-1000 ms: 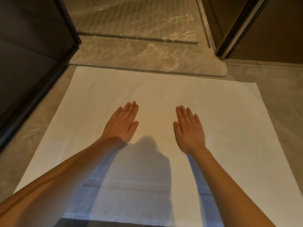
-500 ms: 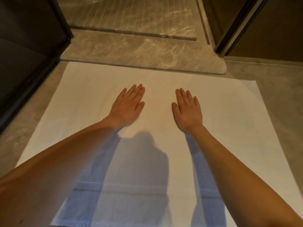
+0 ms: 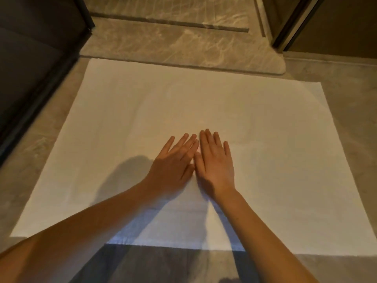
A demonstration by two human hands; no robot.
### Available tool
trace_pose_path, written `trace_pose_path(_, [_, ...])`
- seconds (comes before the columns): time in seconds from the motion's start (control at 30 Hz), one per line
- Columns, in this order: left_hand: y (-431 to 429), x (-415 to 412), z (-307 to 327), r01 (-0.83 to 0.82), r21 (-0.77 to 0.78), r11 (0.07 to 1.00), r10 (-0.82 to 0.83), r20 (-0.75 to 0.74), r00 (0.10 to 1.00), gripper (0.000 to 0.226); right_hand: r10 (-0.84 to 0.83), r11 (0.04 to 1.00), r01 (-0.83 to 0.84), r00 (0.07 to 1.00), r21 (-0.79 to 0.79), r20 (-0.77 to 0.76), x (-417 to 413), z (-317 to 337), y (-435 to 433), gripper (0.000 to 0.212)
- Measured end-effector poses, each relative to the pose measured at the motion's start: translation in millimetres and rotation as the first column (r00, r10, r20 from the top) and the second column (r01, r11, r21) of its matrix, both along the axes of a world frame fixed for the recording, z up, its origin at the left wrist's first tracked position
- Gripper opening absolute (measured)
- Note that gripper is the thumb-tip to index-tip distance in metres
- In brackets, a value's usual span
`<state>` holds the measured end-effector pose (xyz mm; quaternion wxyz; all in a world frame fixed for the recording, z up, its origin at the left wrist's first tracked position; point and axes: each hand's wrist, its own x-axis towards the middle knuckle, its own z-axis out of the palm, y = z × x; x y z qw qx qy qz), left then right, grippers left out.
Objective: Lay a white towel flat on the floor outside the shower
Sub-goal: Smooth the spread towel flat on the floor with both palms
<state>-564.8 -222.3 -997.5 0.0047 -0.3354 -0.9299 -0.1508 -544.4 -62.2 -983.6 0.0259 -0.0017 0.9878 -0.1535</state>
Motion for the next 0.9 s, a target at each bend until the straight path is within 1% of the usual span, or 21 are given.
trace_pose_path(0.07, [-5.0,0.4,-1.9,-0.027,-0.016,1.000,0.027,0.010,1.000,0.056,-0.017,0.997,0.013,0.999,0.074,0.051,7.3,-9.0,-1.2,0.060])
trace_pose_path(0.13, [-3.3,-1.1,1.4,-0.043,-0.029,0.999,0.044,0.036,0.998,0.056,-0.006,0.995,0.001,0.998,0.104,0.055,5.6,-9.0,2.2,0.060])
trace_pose_path(0.23, [-13.2,5.4,-3.6,-0.045,-0.049,0.998,0.047,0.046,0.998,0.058,-0.032,0.996,0.029,0.999,0.084,0.030,21.7,-8.8,20.3,0.060])
trace_pose_path(0.33, [-31.1,13.2,-8.1,-0.017,-0.094,0.995,0.017,-0.003,1.000,0.059,-0.068,0.994,0.066,0.997,0.088,0.021,43.4,-14.3,43.6,0.061])
trace_pose_path(0.6, [-30.2,15.8,2.7,-0.036,-0.112,0.993,0.044,0.062,0.997,0.062,-0.065,0.995,0.062,0.998,0.080,0.026,44.1,-11.2,43.5,0.062])
trace_pose_path(0.73, [-47.7,36.0,2.5,-0.033,-0.143,0.989,0.043,0.068,0.997,0.061,-0.038,0.998,0.038,0.999,0.050,-0.001,59.4,-12.1,40.1,0.061])
trace_pose_path(0.8, [-56.3,44.0,1.9,-0.029,-0.180,0.983,0.043,0.074,0.996,0.061,-0.020,0.998,0.019,1.000,0.060,0.014,65.6,-12.8,41.4,0.061])
trace_pose_path(0.9, [-54.8,45.0,6.7,-0.054,-0.179,0.982,0.071,0.087,0.994,0.061,-0.015,0.998,0.013,0.999,0.059,0.033,63.7,-7.2,42.5,0.061])
